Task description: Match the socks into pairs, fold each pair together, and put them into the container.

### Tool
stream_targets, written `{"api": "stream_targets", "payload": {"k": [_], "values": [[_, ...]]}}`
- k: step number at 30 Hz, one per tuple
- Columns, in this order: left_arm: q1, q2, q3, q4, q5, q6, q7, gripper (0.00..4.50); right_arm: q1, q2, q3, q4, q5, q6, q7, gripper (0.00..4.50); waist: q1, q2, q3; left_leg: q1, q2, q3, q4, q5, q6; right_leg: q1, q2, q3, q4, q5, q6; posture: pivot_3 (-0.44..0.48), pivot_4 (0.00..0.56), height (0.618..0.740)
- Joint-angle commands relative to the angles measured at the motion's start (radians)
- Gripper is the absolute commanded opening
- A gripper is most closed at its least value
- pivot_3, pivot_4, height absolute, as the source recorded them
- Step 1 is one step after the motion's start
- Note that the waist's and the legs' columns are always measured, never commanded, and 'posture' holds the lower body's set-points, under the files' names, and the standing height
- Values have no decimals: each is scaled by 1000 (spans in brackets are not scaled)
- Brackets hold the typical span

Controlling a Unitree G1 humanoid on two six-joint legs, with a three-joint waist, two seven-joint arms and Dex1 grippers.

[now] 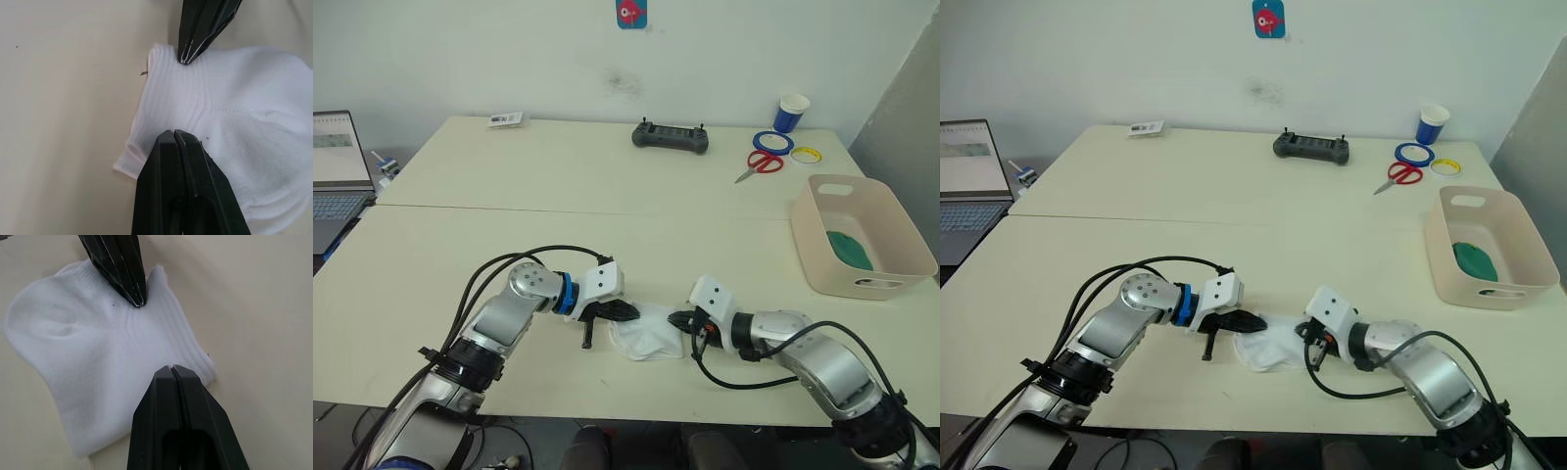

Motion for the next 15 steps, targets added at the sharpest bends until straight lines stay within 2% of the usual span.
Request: {"api": "stream_targets", "payload": {"k": [1,3,6,12,15], "values": [[-9,34,61,-81,-62,11,-51,0,36,6,-110,-87,61,3,-2,28,0,0,0,0,0,0,0,0,0,0,0,0,0,0,0,0,150,740],[-19,51,78,-126,-92,22,-78,0,36,62,-194,-127,121,55,-51,28,-2,0,0,0,0,0,0,0,0,0,0,0,0,0,0,0,150,740],[-8,75,77,-161,-104,28,-108,0,43,71,-222,-163,122,80,-76,28,-3,0,0,0,0,0,0,0,0,0,0,0,0,0,0,0,150,740],[52,91,-3,-74,18,-140,-124,0,43,86,-222,-203,173,217,-113,28,-3,0,0,0,0,0,0,0,0,0,0,1,0,0,0,0,150,740],[55,73,-4,-24,35,-155,-108,0,37,111,-241,-226,230,310,-134,28,-1,0,0,0,0,0,0,0,0,0,0,0,0,0,0,0,150,740]]}}
